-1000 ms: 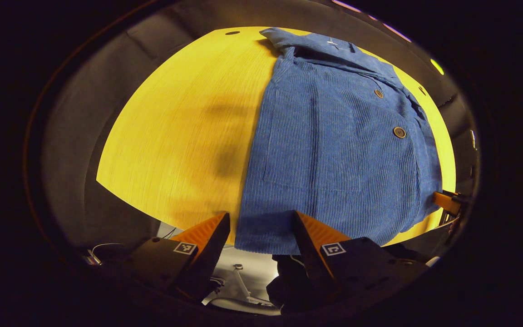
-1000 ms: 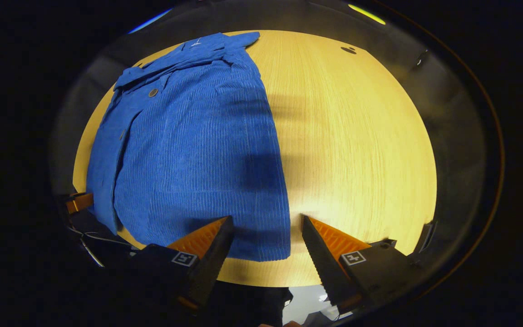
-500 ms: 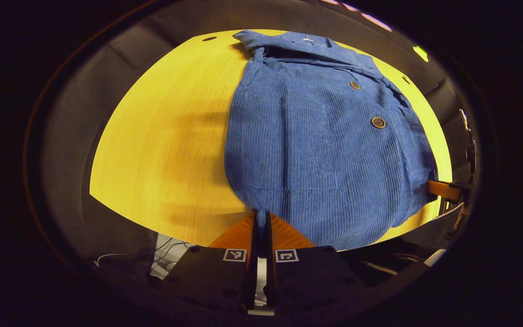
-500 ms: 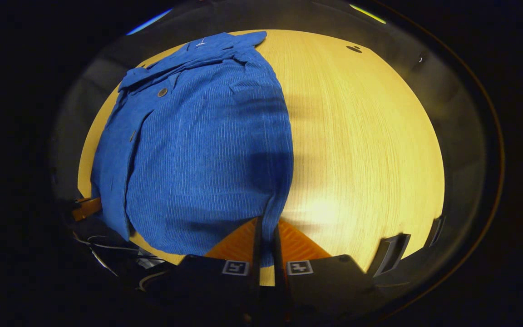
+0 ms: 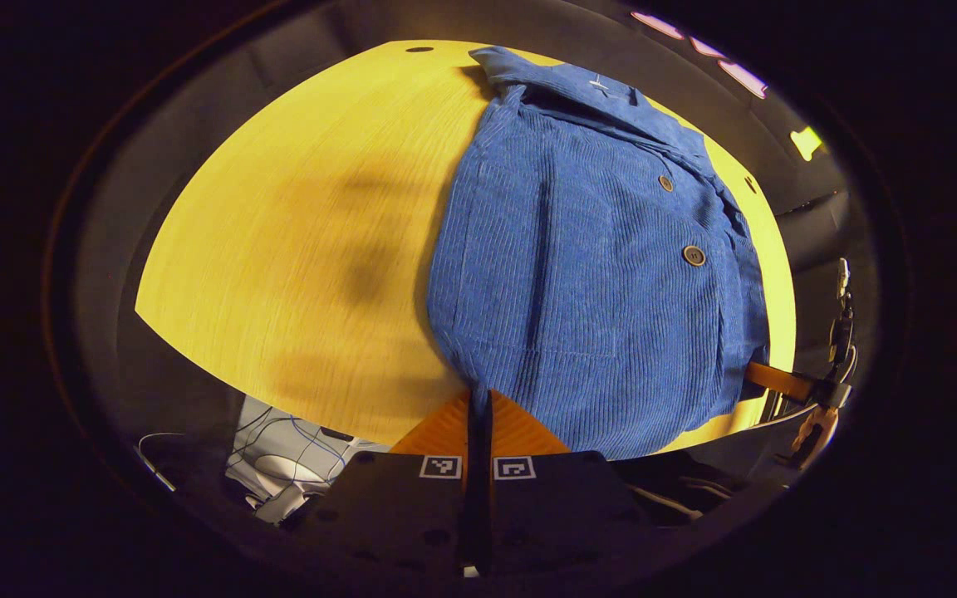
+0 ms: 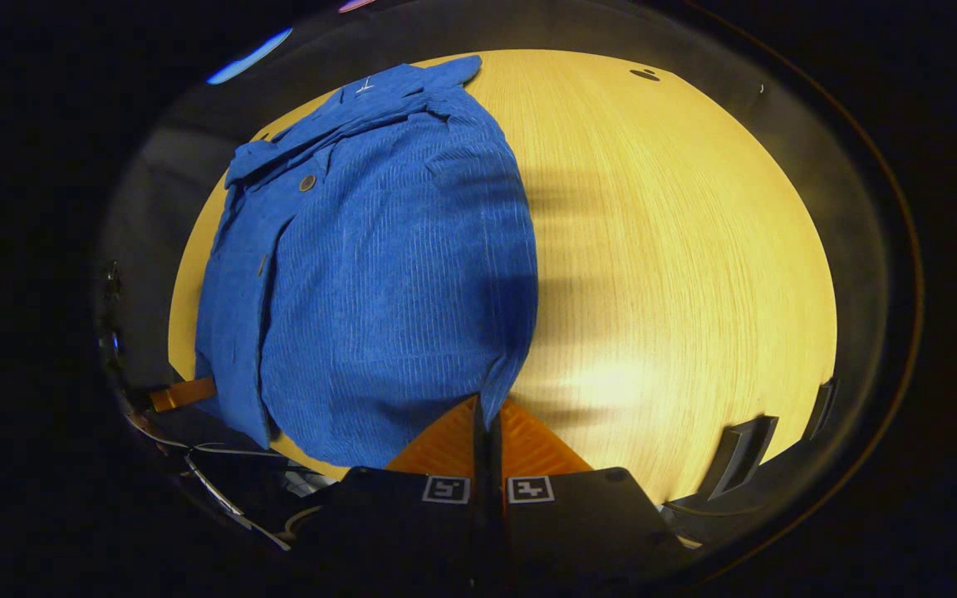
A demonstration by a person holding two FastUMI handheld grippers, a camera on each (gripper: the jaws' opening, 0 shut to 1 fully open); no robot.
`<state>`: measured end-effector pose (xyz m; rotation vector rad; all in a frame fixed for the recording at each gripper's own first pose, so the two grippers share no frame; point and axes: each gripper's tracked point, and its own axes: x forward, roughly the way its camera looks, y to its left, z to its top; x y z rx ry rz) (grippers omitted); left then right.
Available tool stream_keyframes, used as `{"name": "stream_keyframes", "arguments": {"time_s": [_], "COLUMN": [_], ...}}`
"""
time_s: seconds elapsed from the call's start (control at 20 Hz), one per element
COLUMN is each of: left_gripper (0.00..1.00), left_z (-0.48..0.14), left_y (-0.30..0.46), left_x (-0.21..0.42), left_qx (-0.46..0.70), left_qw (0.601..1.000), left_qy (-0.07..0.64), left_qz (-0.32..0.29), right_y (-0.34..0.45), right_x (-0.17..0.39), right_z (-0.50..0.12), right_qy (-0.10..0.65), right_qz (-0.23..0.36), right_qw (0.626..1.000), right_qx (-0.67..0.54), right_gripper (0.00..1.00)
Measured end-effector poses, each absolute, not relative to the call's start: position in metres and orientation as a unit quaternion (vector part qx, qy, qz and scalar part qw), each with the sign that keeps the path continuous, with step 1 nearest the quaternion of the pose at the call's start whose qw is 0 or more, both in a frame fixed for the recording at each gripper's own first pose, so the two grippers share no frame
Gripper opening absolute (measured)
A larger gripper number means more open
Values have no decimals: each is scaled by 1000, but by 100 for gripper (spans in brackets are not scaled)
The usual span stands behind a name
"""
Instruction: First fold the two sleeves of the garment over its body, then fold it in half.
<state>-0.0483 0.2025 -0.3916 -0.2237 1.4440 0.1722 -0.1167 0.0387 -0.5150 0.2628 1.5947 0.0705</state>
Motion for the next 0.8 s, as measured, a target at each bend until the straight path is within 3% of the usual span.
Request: {"name": "stream_keyframes", "arguments": {"time_s": [0.4, 0.8], "left_gripper": [0, 0], "left_z": [-346, -277], "left_y": [189, 192], "left_x": [-21, 52], "left_qx": [-114, -113], "left_qw": [761, 803], "left_qy": [637, 585], "left_qz": [40, 2], "right_y": [57, 58], "right_x": [-81, 24], "right_z": [-478, -444], "right_qy": [695, 644], "right_qz": [64, 92], "right_qw": [700, 747], "right_qx": [154, 136], "right_gripper": [2, 2]}}
